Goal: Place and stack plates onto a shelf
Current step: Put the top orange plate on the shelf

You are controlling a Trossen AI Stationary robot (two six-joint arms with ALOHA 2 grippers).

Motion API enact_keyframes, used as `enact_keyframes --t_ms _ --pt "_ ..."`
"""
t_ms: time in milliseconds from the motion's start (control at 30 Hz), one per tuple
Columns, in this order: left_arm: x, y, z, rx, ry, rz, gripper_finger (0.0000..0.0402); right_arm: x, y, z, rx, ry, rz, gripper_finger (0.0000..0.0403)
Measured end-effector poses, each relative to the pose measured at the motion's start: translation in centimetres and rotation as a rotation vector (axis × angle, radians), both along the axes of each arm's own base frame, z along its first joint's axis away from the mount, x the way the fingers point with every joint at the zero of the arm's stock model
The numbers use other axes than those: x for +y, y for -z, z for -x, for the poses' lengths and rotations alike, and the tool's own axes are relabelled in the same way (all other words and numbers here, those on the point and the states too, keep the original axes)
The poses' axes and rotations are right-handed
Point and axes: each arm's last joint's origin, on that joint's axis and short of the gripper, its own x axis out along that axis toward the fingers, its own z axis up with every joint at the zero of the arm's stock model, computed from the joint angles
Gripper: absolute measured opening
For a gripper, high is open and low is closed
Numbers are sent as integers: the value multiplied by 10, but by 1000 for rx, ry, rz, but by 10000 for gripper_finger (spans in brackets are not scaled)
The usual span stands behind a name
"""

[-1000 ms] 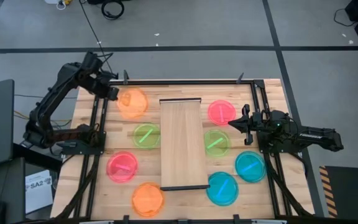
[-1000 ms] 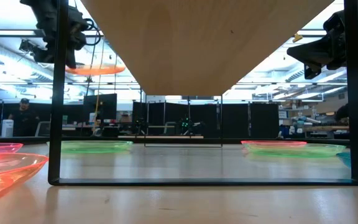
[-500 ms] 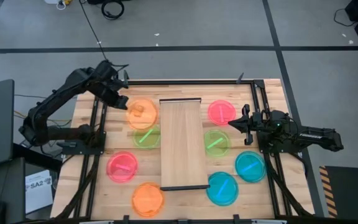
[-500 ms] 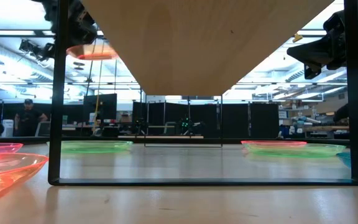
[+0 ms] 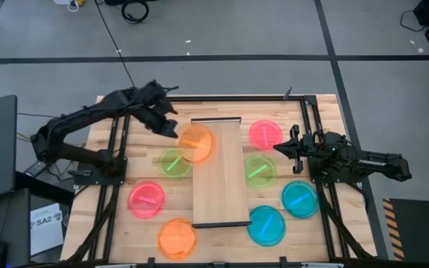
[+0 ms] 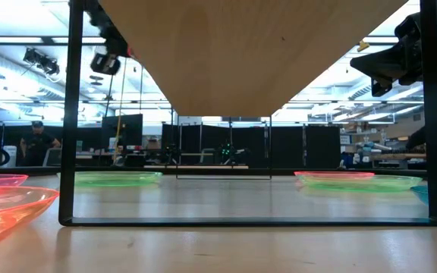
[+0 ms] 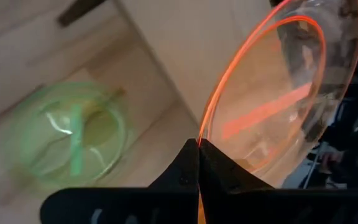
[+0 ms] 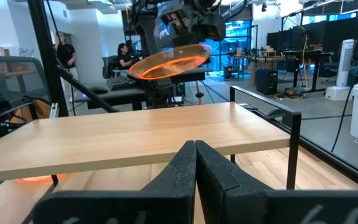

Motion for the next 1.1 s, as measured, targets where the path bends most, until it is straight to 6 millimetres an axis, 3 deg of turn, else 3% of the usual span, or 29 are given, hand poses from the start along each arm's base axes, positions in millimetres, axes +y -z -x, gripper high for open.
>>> enact_keyframes --t_ms 367,667,1100 --pt "8 30 -51 -21 -25 129 0 0 0 0 0 0 0 14" --pt "14 50 -63 35 -57 178 0 0 0 0 0 0 0 14" --pt "19 50 -69 8 -110 183 3 0 0 0 -1 0 0 14"
